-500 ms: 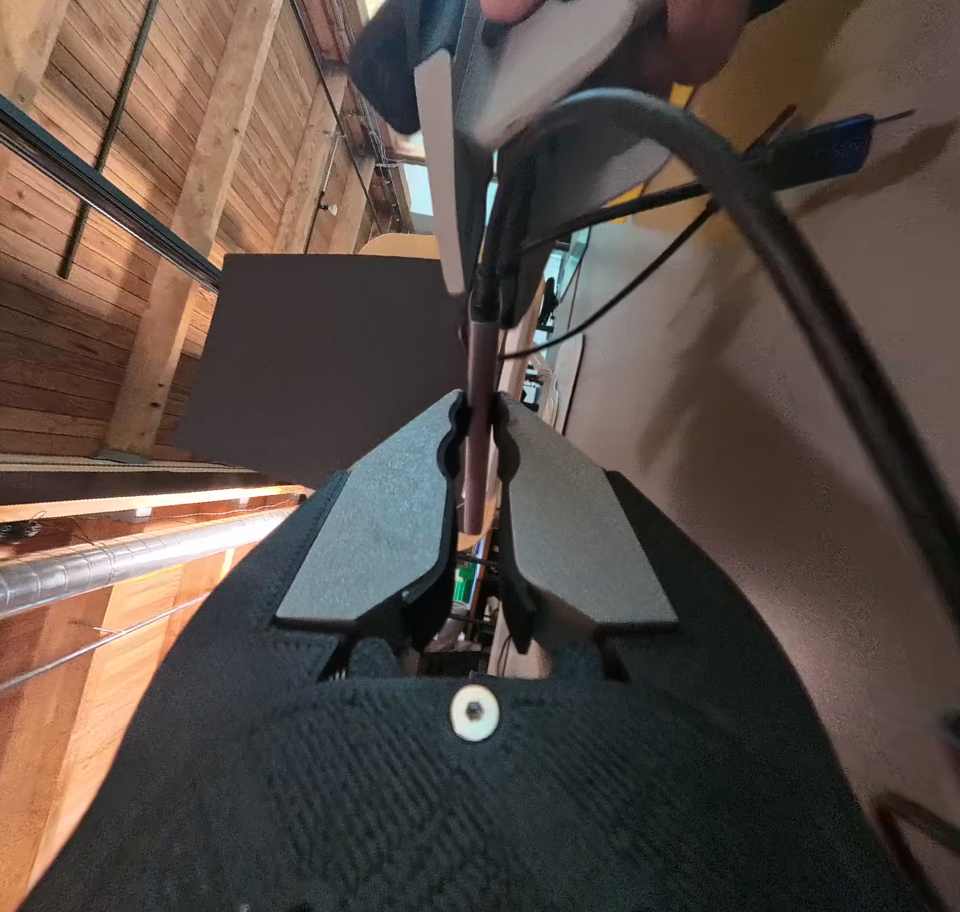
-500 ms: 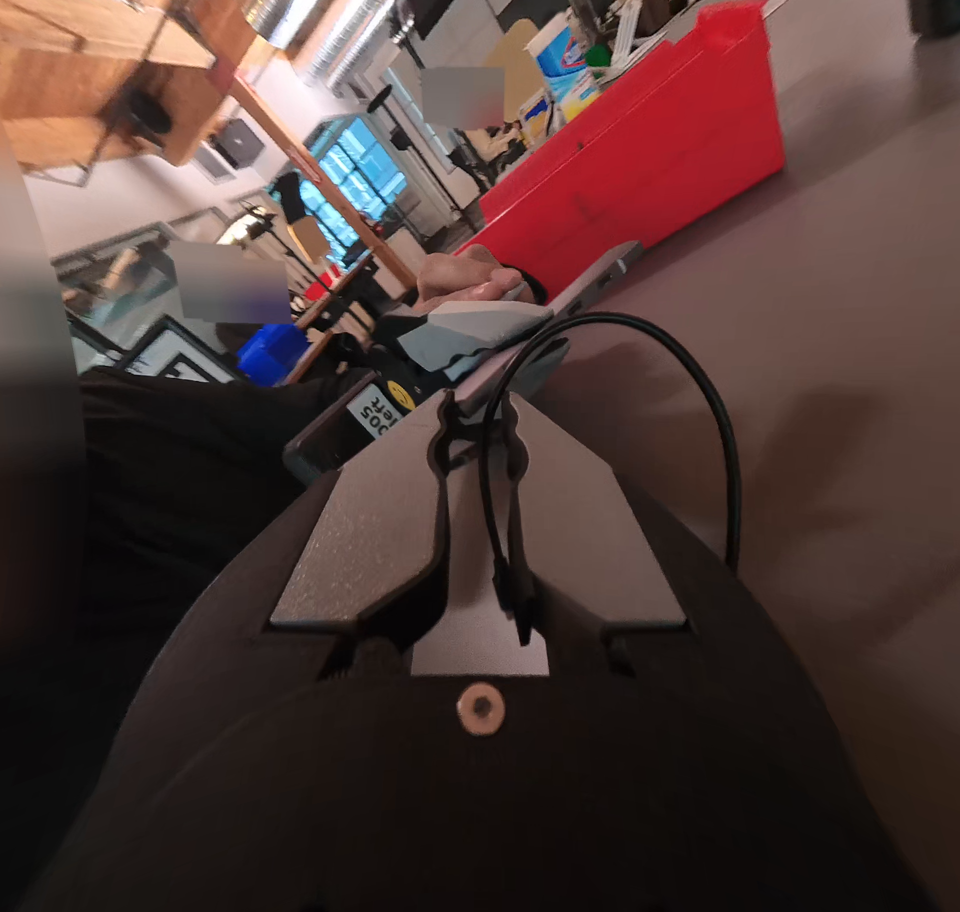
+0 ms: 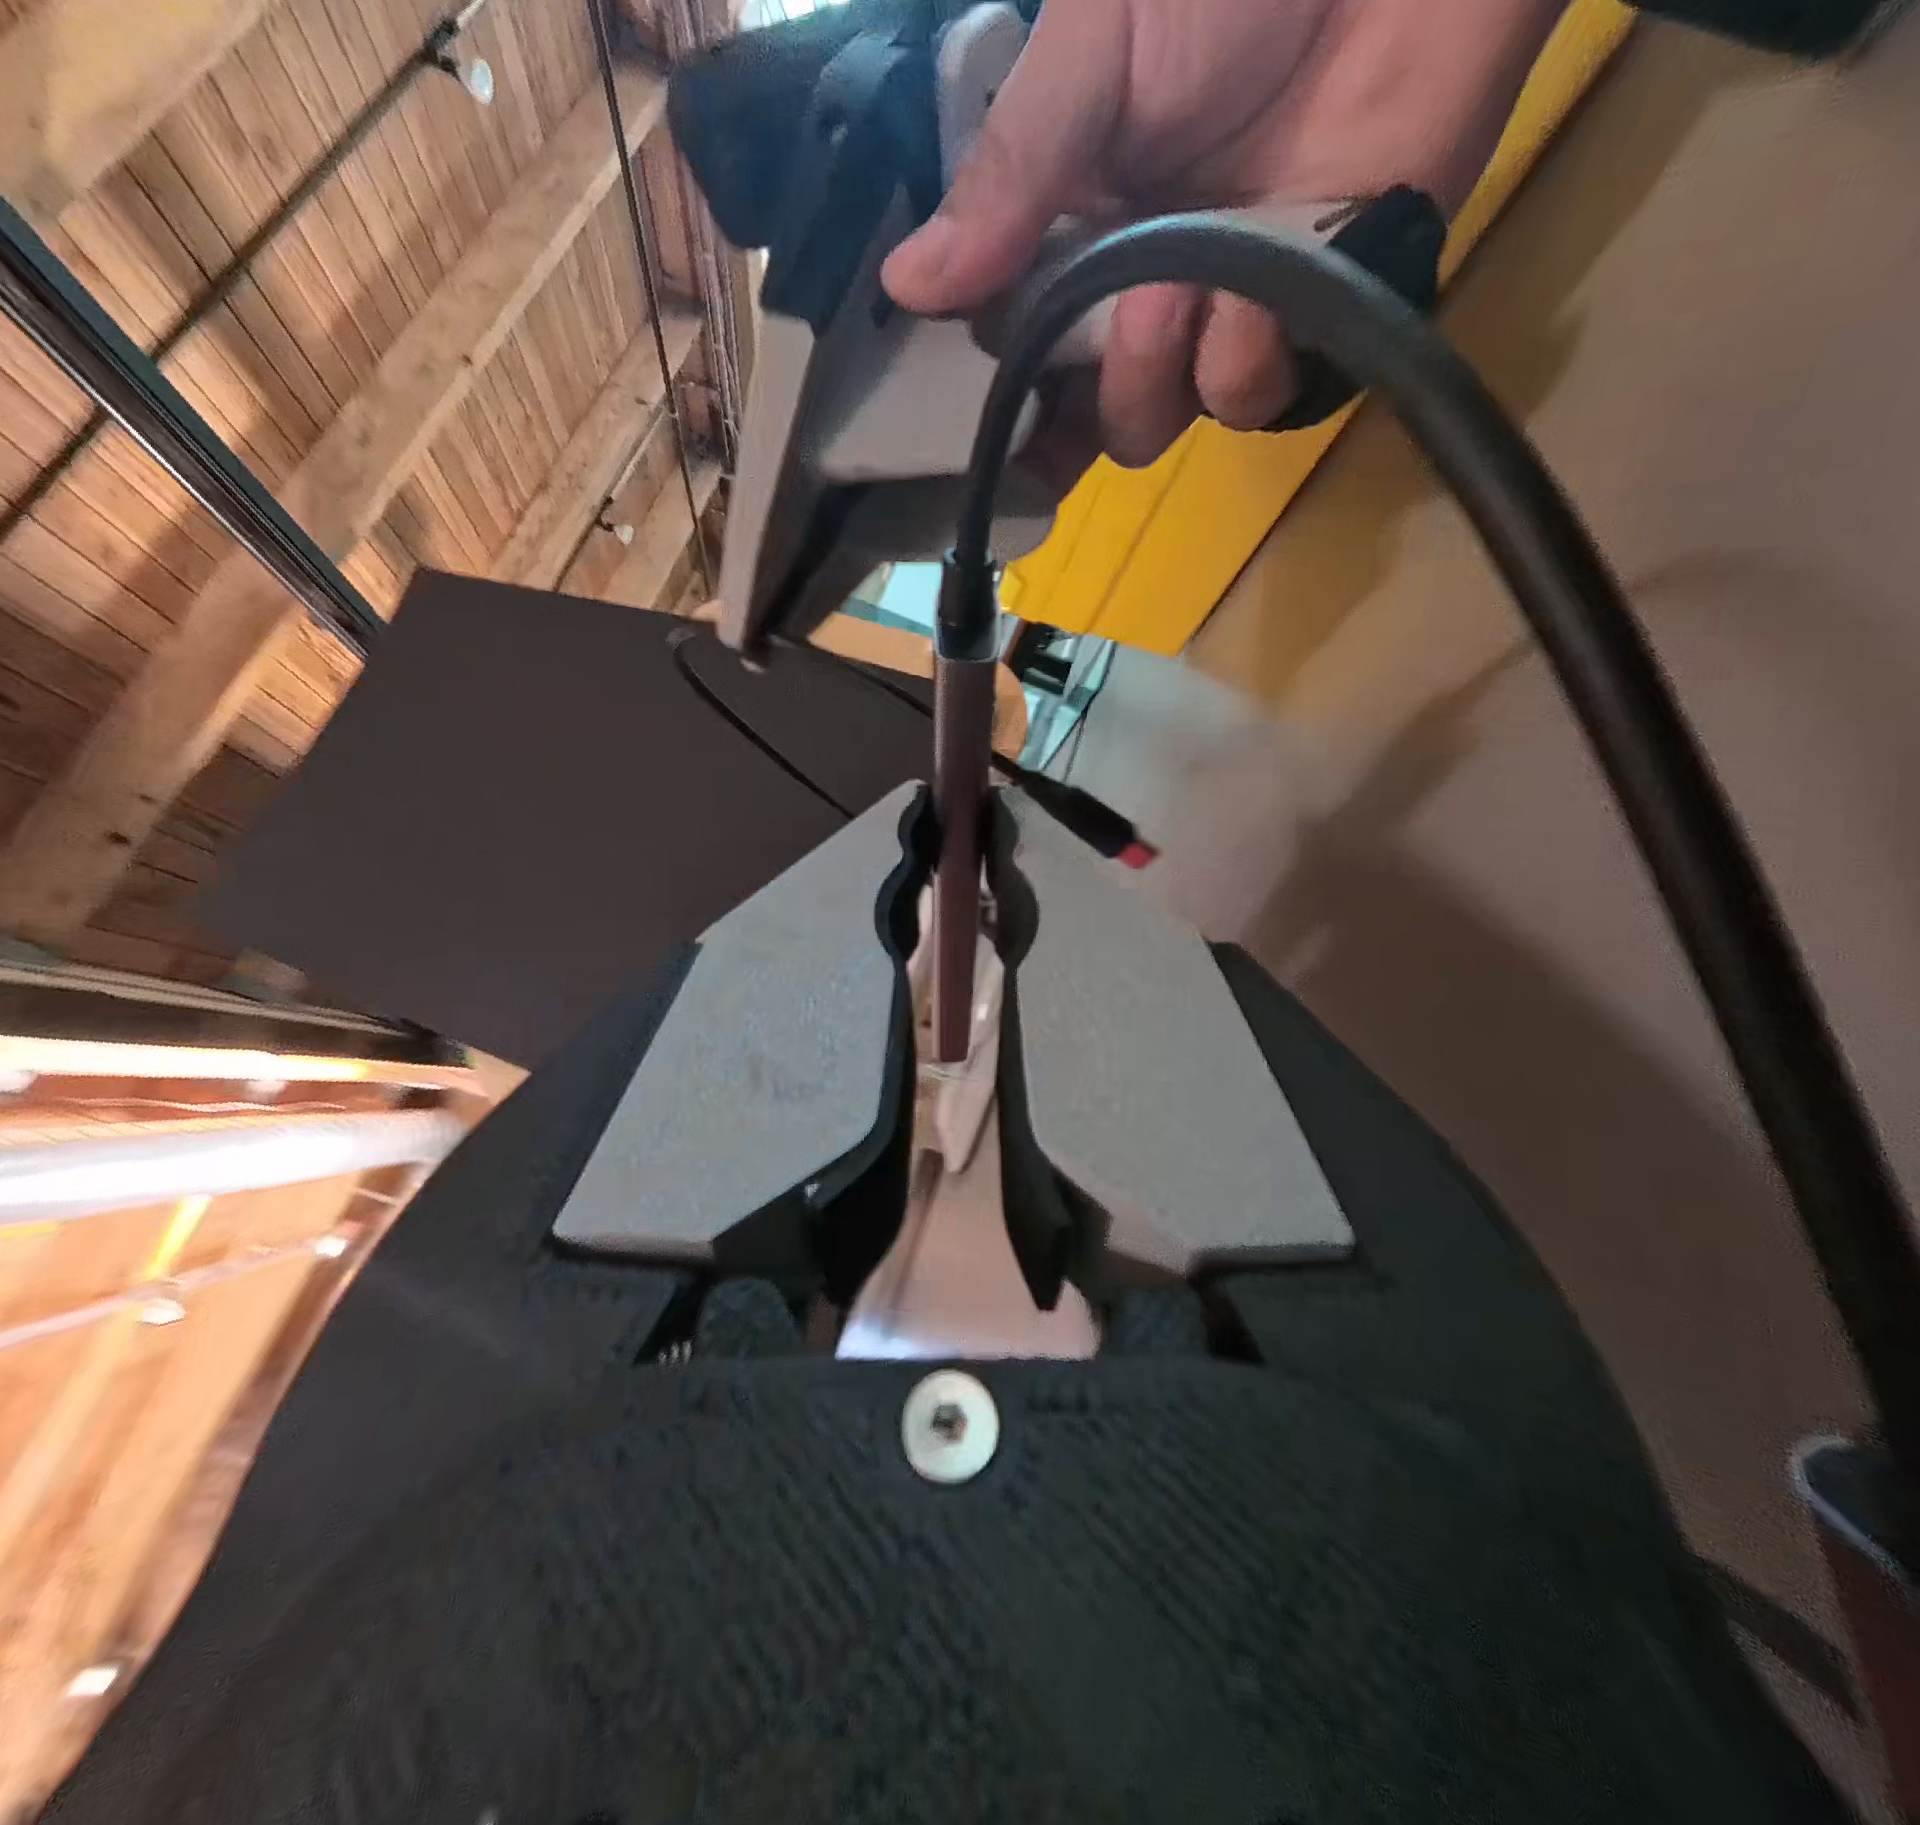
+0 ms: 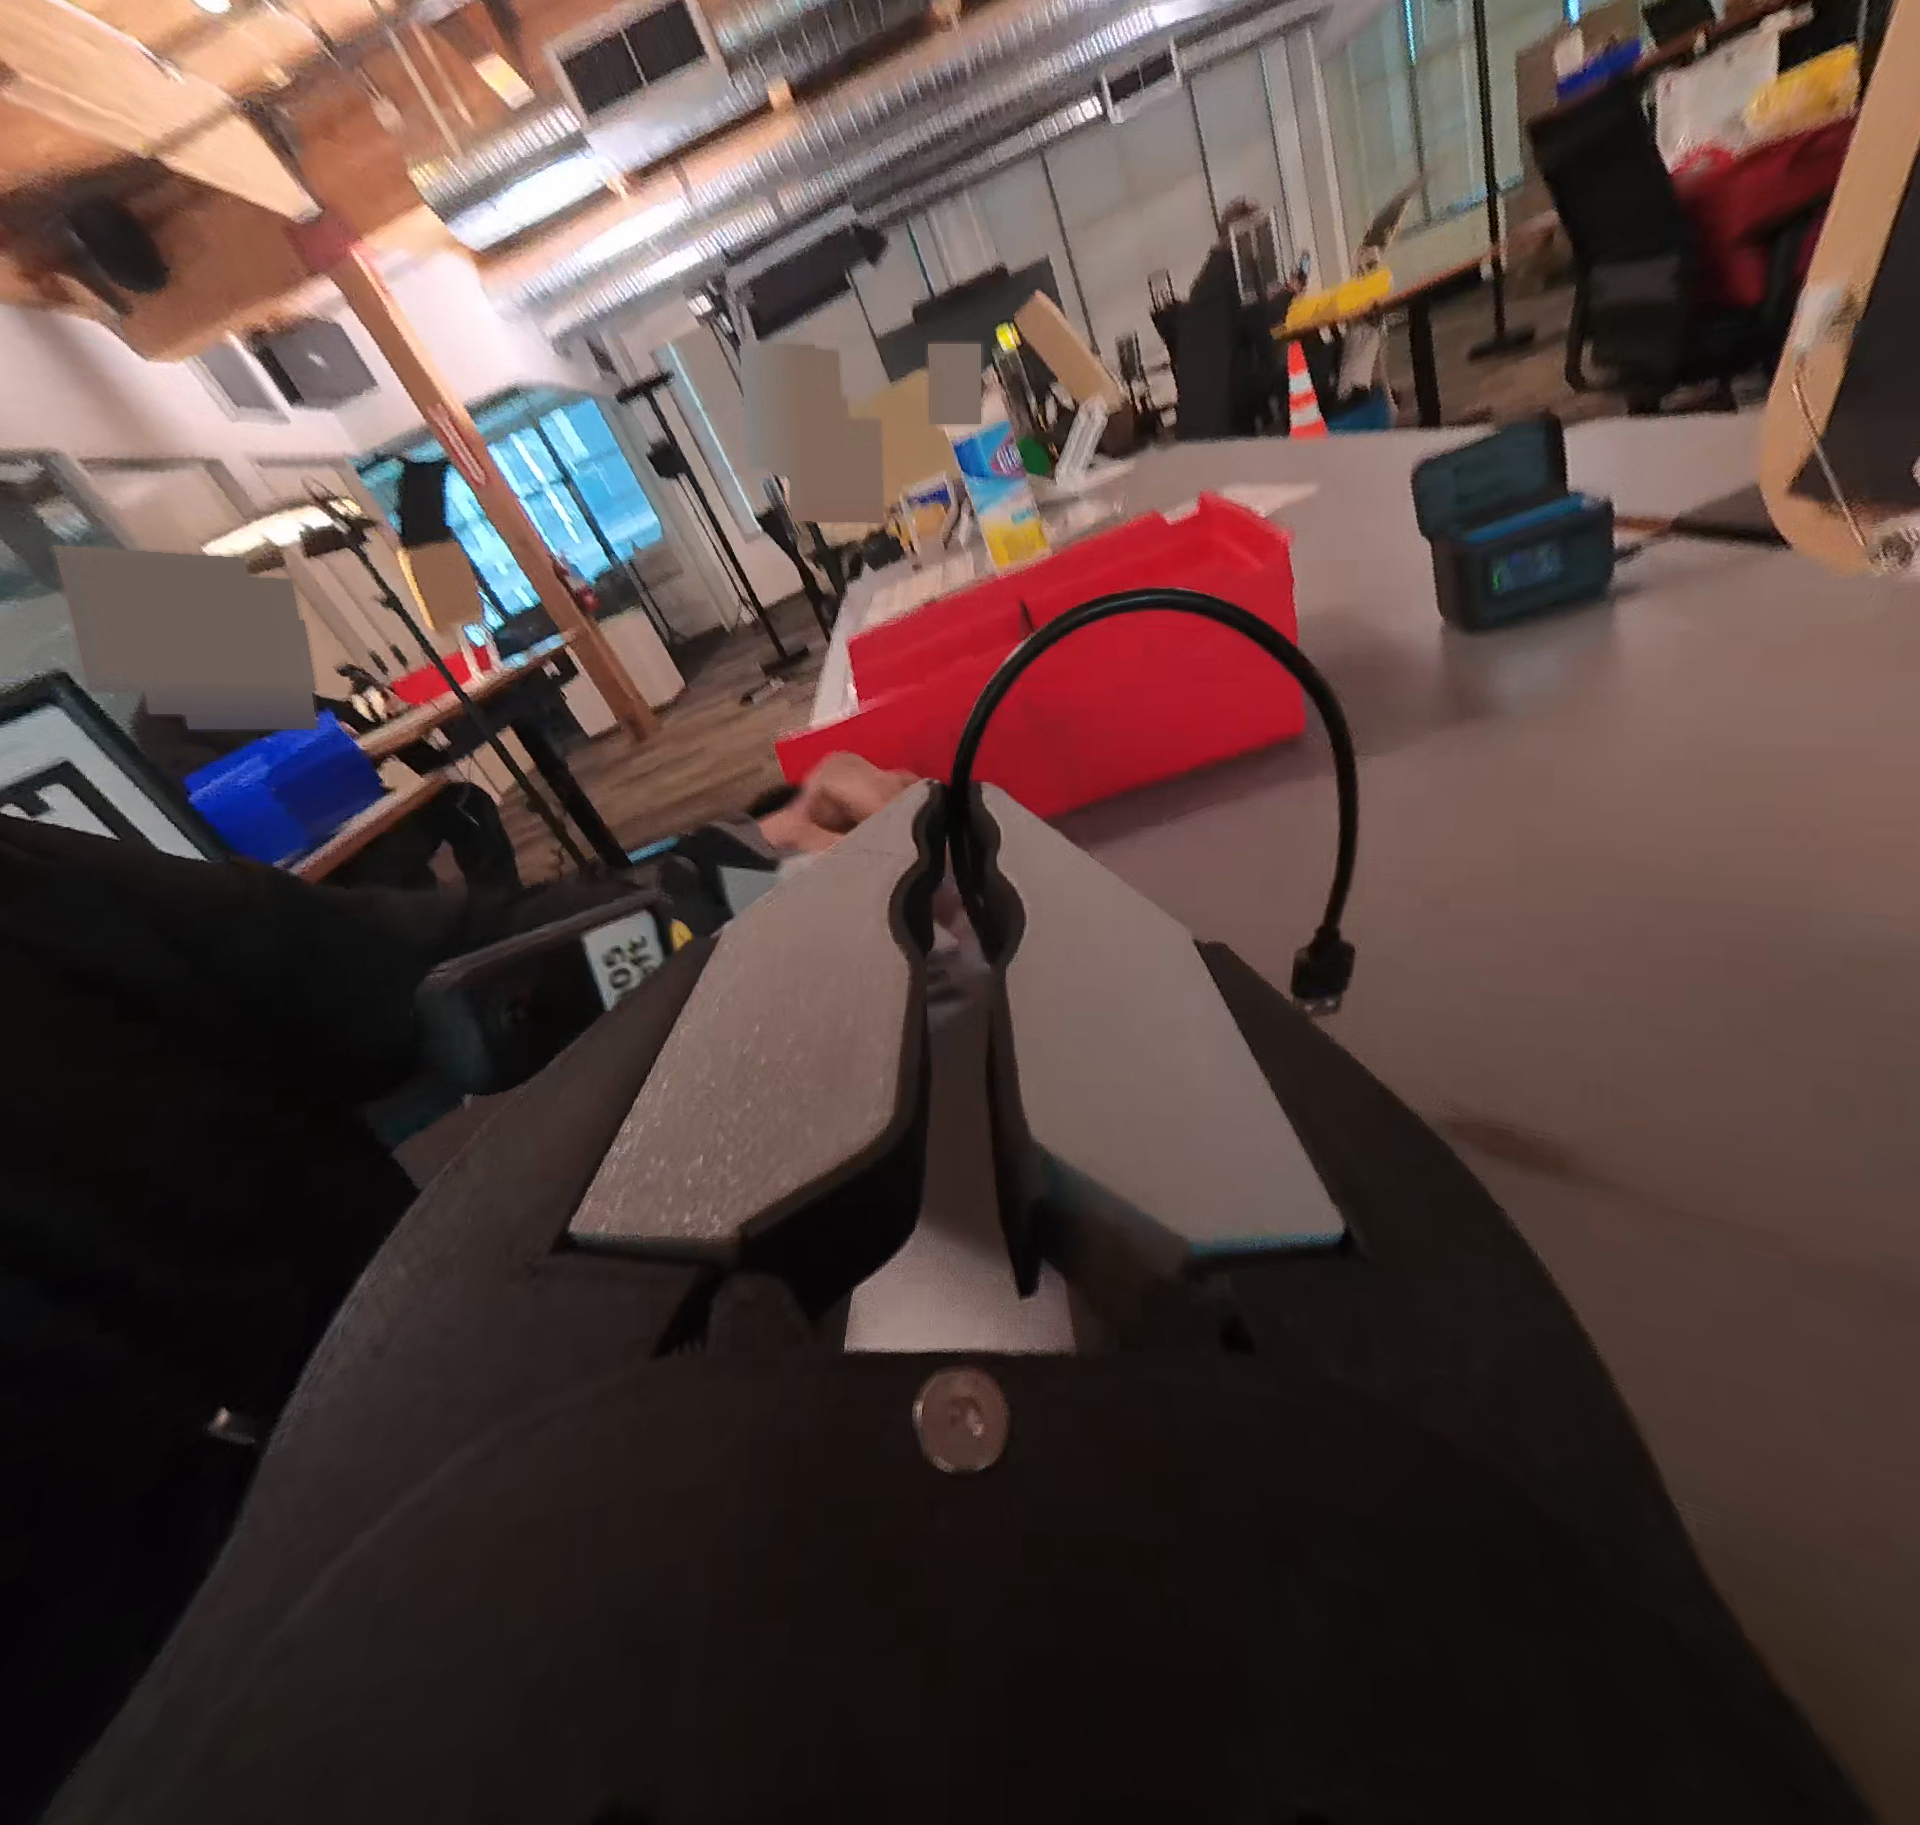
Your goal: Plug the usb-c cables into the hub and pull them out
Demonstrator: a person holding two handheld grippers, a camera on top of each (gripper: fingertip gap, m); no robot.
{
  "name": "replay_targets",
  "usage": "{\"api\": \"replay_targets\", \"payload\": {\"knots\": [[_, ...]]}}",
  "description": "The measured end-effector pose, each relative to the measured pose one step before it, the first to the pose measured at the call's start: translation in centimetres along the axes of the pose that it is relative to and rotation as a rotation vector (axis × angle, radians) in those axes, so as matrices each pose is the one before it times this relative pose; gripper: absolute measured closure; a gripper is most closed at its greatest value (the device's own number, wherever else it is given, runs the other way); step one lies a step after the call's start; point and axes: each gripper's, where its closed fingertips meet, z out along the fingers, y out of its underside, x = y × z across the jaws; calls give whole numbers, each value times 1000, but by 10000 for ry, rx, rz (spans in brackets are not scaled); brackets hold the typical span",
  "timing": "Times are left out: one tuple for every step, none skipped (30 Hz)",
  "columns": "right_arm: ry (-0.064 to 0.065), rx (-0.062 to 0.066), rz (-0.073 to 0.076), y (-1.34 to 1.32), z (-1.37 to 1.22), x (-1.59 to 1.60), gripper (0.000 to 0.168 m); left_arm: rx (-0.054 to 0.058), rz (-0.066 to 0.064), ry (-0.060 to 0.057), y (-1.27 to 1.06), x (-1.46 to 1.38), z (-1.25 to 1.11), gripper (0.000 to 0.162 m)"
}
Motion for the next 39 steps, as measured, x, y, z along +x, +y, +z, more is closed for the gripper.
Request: {"api": "replay_targets", "payload": {"knots": [[-198, 303, 1, -664, 54, -394, 168, 56, -638, 127, 168, -107, -25, 155], [-188, 296, -74, -553, 77, -371, 168, 90, -650, 149, 62, -117, -60, 155], [-173, 306, -111, -441, 104, -321, 168, 103, -552, 49, 14, -231, -72, 155], [-69, 281, -117, -253, 114, -120, 168, 51, -441, -15, 61, -280, -27, 155], [-25, 166, -123, -6, 147, -13, 168, 9, -348, 54, 92, -113, -7, 155], [-13, 65, -125, 169, 121, 7, 168, 8, -246, 46, 92, -47, 3, 155], [41, 8, -90, 230, 111, 66, 168, 1, -159, 68, 99, 74, 31, 155], [38, 7, -28, 174, 99, 46, 168, -17, -96, 78, 109, 130, 42, 155], [-43, -7, 12, 143, 106, -90, 168, -45, -88, 25, 118, 42, 86, 154], [-85, -22, 8, 135, 109, -176, 168, 0, -117, 66, 29, 68, 66, 155], [-92, 47, -45, 13, 82, -230, 168, 13, -125, 64, 18, 73, 46, 155], [-107, 127, -98, -158, 74, -321, 168, -19, -71, 23, 53, 26, 35, 155], [-141, 94, -127, -151, 80, -377, 168, 18, -75, -2, -29, -14, 2, 155], [-131, -4, -166, -41, 103, -353, 168, 85, -164, 69, -139, 58, -38, 155], [-36, -83, -217, 64, 110, -197, 168, 127, -257, 157, -211, 141, -52, 154], [22, -99, -244, 106, 127, -99, 168, 133, -278, 187, -231, 175, -64, 155], [36, -84, -245, 58, 115, -69, 168, 89, -250, 122, -150, 75, -46, 154], [117, -57, -264, -11, 84, 50, 168, 46, -201, 119, -88, 35, -35, 154], [195, -48, -305, -70, 21, 174, 168, 28, -192, 206, -56, 125, -49, 154], [230, -1, -364, -194, -47, 214, 168, 7, -148, 193, -45, 107, -44, 155], [251, 73, -358, -345, -109, 228, 168, -7, -117, 129, -27, 27, -52, 154], [148, 100, -282, -349, -114, 96, 168, 39, -150, 119, -64, 63, -38, 155], [-49, 6, -176, -101, -45, -166, 168, 28, -96, 94, -50, 39, -30, 155], [-61, -206, -92, 403, 53, -116, 168, -2, -76, 26, 19, -24, 4, 155], [168, -480, -62, 980, 135, 289, 168, -38, -59, 20, 119, -11, 13, 155], [360, -641, -122, 1255, 128, 571, 168, -101, 98, 26, 214, 20, 5, 155], [390, -603, -250, 1139, 94, 557, 168, -146, 344, -45, 283, -14, -15, 155], [329, -572, -330, 1022, 53, 405, 168, -217, 571, -95, 424, 14, -13, 154], [305, -606, -313, 1073, 39, 374, 168, -157, 555, -79, 272, 66, -38, 155], [252, -604, -212, 1060, 67, 294, 168, 61, 271, -62, -138, 28, -106, 155], [64, -534, -96, 932, 114, -9, 167, 236, -40, -16, -444, -53, -164, 155], [-80, -502, -42, 870, 179, -204, 167, 249, -218, 5, -468, -118, -182, 155], [-109, -525, -91, 897, 187, -227, 162, 190, -295, 3, -325, -197, -159, 155], [-23, -538, -146, 925, 169, -107, 152, 109, -248, -44, -128, -286, -127, 154], [16, -519, -180, 911, 155, -25, 143, 45, -182, -44, 31, -268, -117, 154], [40, -476, -182, 831, 94, 15, 142, 52, -192, 58, 49, -114, -106, 154], [73, -245, -209, 457, 31, 14, 141, 86, -221, 102, -65, -3, -108, 154], [34, -6, -242, 30, -99, -119, 141, 114, -165, 80, -169, 8, -109, 154], [-42, 188, -225, -317, -196, -288, 140, 152, -164, 144, -242, 143, -101, 155]]}}
